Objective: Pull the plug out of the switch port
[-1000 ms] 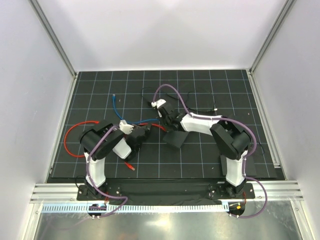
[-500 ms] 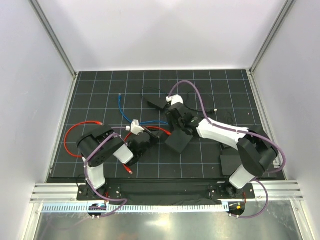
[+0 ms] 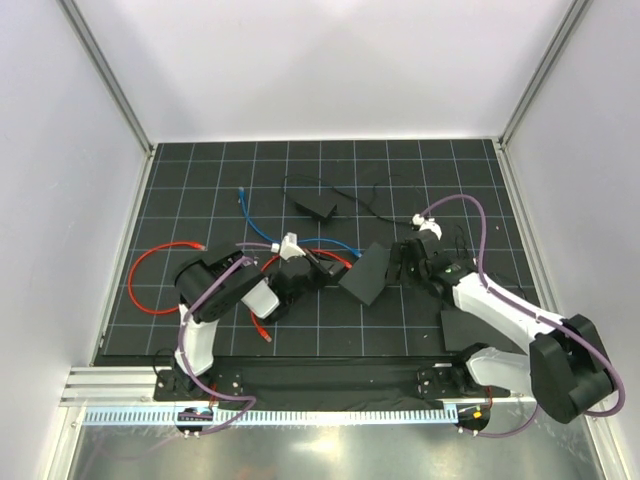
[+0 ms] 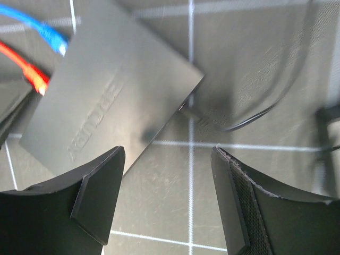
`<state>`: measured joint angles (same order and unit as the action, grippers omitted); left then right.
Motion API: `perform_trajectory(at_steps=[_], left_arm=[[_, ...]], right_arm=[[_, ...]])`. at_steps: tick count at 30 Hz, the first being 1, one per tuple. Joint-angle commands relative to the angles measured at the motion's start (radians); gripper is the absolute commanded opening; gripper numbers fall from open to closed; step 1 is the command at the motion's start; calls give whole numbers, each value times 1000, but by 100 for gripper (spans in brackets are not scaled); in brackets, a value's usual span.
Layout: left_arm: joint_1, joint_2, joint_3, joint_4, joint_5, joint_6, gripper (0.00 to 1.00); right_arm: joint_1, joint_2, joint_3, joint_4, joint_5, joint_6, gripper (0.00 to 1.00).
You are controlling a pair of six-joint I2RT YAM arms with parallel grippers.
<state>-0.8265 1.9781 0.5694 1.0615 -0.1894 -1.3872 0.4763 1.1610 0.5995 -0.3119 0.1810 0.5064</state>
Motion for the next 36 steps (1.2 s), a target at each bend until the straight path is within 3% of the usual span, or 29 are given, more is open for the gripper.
perform_trajectory(at_steps=[1,11,23,25,26,32,36], left_arm=[[-8,39,-8,-15,61,5,3],[-14,25,-74,26,71,1,2],[-59,85,-88,181,16,-50,2],[-59,62,-130,206,-30,-52,6],[-57,53,-146,210,-42,-50,13],[-59,8,-174,209,-84,-48,34],[-59,37,-148,222,-100,-102,35]], right_arm=[[-18,19,-39,98,-156,72,73],[-79,158,-40,272,-262,70,66],[-82,439,298,203,-319,6,63],[-82,436,278,224,-302,0,63],[-84,425,264,237,-292,-3,63],[-82,414,183,335,-301,-8,61],[-82,433,171,369,-345,1,59]])
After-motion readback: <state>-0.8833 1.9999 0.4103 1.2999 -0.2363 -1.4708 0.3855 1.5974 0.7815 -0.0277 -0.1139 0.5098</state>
